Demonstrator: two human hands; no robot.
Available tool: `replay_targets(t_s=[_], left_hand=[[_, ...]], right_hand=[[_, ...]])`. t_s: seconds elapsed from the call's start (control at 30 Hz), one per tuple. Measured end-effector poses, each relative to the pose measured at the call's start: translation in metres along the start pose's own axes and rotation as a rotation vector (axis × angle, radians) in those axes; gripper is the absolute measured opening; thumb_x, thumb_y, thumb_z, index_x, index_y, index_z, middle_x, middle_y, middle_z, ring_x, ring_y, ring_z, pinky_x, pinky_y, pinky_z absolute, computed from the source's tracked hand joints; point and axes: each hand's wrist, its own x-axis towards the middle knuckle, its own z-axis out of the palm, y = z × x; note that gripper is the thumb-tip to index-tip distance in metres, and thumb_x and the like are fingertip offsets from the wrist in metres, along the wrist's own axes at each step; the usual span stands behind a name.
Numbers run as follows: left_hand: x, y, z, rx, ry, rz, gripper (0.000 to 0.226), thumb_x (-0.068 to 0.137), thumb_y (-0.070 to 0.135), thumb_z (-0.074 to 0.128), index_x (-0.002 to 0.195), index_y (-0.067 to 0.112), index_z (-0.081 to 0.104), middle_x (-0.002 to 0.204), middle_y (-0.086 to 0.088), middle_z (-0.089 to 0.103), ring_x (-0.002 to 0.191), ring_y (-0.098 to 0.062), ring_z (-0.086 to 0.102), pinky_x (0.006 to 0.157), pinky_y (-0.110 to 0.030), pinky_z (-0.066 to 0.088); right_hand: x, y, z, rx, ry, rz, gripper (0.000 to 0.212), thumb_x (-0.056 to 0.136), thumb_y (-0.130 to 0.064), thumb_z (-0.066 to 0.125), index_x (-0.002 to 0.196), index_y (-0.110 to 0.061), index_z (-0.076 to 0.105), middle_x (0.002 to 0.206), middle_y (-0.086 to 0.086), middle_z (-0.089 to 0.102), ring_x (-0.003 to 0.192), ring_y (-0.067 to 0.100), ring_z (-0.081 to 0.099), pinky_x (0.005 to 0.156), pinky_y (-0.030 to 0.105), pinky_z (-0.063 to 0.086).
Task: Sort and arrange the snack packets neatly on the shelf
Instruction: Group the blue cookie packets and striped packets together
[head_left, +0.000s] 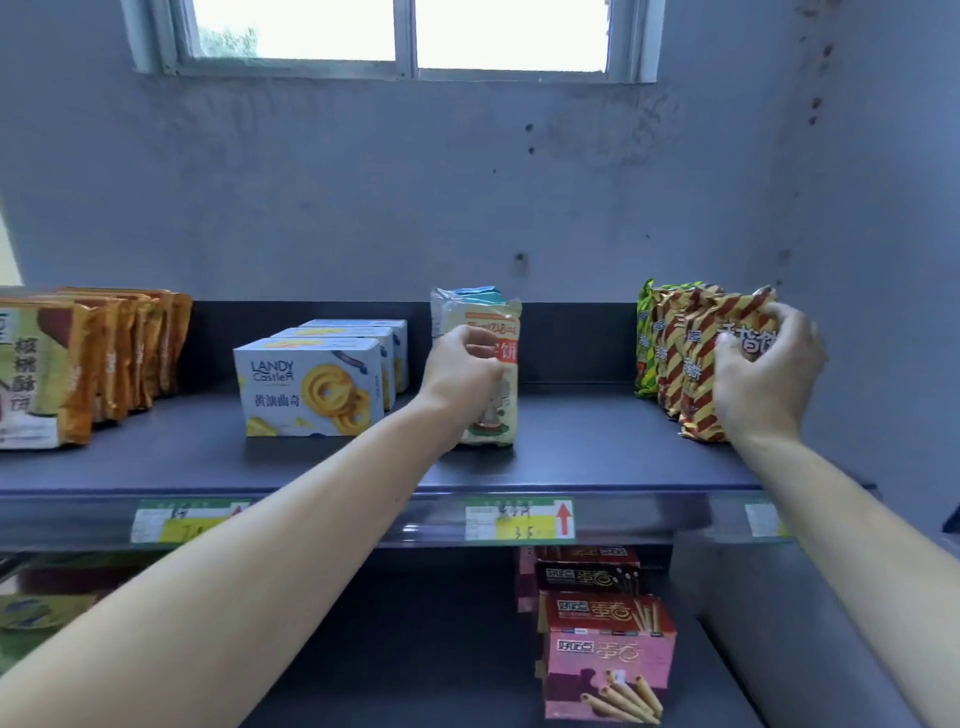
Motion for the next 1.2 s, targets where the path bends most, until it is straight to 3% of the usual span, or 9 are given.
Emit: replay_targets(t_s=[0.17, 0.37, 0.47, 0.67, 0.83, 0.93, 1.0, 1.1, 1.2], left_hand=[[-0.004, -0.01, -0.036, 0.0, 0.076, -0.096, 0.032, 0.089, -0.005, 0.048, 0.118, 0.008, 0.051, 0.107, -0.006, 0.056, 0.072, -0.005, 0.053, 0.047, -0.014, 0.044], [-0.014, -0.027, -0.068, 0.092, -0.059, -0.14, 0.043, 0.09, -0.003, 0.048, 0.132, 0.006, 0.045, 0.122, -0.007, 0.052, 0.101, -0.016, 0.047, 0.078, -0.023, 0.041], [-0.014, -0.028, -0.077, 0.097, -0.161, -0.142, 0.05, 0.092, -0.003, 0.048, 0.139, 0.005, 0.037, 0.124, -0.009, 0.051, 0.102, -0.016, 0.046, 0.085, -0.025, 0.042], [-0.009, -0.036, -0.084, 0.068, -0.244, -0.158, 0.06, 0.093, 0.001, 0.05, 0.147, 0.008, 0.026, 0.143, -0.012, 0.042, 0.123, -0.022, 0.046, 0.102, -0.033, 0.042], [-0.002, -0.038, -0.084, -0.015, -0.255, -0.136, 0.06, 0.095, 0.019, 0.052, 0.147, 0.008, 0.024, 0.145, -0.007, 0.039, 0.118, -0.015, 0.044, 0.098, -0.029, 0.037], [0.009, -0.044, -0.081, -0.144, -0.231, -0.208, 0.052, 0.099, 0.028, 0.044, 0.145, 0.011, 0.029, 0.149, -0.004, 0.036, 0.132, -0.02, 0.038, 0.105, -0.035, 0.032], [0.014, -0.048, -0.077, -0.21, -0.209, -0.271, 0.048, 0.099, 0.03, 0.042, 0.143, 0.011, 0.033, 0.151, -0.005, 0.034, 0.137, -0.023, 0.034, 0.106, -0.037, 0.03], [0.023, -0.052, -0.072, -0.259, -0.143, -0.32, 0.05, 0.099, 0.032, 0.042, 0.143, 0.01, 0.033, 0.152, -0.005, 0.032, 0.138, -0.025, 0.032, 0.11, -0.041, 0.029], [0.035, -0.053, -0.067, -0.287, -0.093, -0.36, 0.056, 0.098, 0.037, 0.043, 0.145, 0.011, 0.028, 0.153, -0.005, 0.029, 0.139, -0.025, 0.03, 0.111, -0.043, 0.029]], right_hand=[[-0.059, -0.055, 0.027, 0.121, -0.496, -0.032, 0.035, 0.093, -0.018, 0.055, 0.125, -0.004, 0.056, 0.123, 0.01, 0.06, 0.116, 0.024, 0.055, 0.097, 0.029, 0.041], [-0.105, -0.099, 0.06, 0.132, -0.927, 0.138, 0.037, 0.098, -0.026, 0.048, 0.132, -0.013, 0.048, 0.124, -0.001, 0.058, 0.111, 0.016, 0.054, 0.094, 0.028, 0.043], [-0.111, -0.108, 0.07, 0.133, -0.914, 0.212, 0.035, 0.096, -0.026, 0.051, 0.13, -0.016, 0.048, 0.125, 0.002, 0.059, 0.114, 0.019, 0.055, 0.098, 0.033, 0.045], [-0.115, -0.114, 0.067, 0.135, -0.88, 0.265, 0.039, 0.096, -0.022, 0.051, 0.134, -0.014, 0.044, 0.129, 0.004, 0.056, 0.104, 0.013, 0.051, 0.087, 0.025, 0.041], [-0.112, -0.117, 0.063, 0.107, -0.824, 0.316, 0.051, 0.099, -0.027, 0.044, 0.145, -0.007, 0.03, 0.142, 0.008, 0.044, 0.12, 0.018, 0.047, 0.086, 0.023, 0.035], [-0.111, -0.115, 0.066, 0.22, -0.839, 0.415, 0.038, 0.102, -0.027, 0.035, 0.133, -0.007, 0.045, 0.13, 0.006, 0.053, 0.111, 0.013, 0.049, 0.085, 0.025, 0.036], [-0.108, -0.112, 0.068, 0.309, -0.843, 0.506, 0.038, 0.103, -0.029, 0.031, 0.13, -0.009, 0.049, 0.123, 0.001, 0.054, 0.113, 0.012, 0.048, 0.089, 0.028, 0.036], [-0.094, -0.101, 0.074, 0.323, -0.834, 0.592, 0.047, 0.101, -0.038, 0.033, 0.135, -0.007, 0.044, 0.139, 0.004, 0.048, 0.131, 0.022, 0.043, 0.109, 0.036, 0.034], [-0.08, -0.093, 0.084, 0.377, -0.854, 0.67, 0.058, 0.098, -0.046, 0.036, 0.139, -0.005, 0.039, 0.144, 0.009, 0.043, 0.137, 0.025, 0.037, 0.112, 0.041, 0.031]])
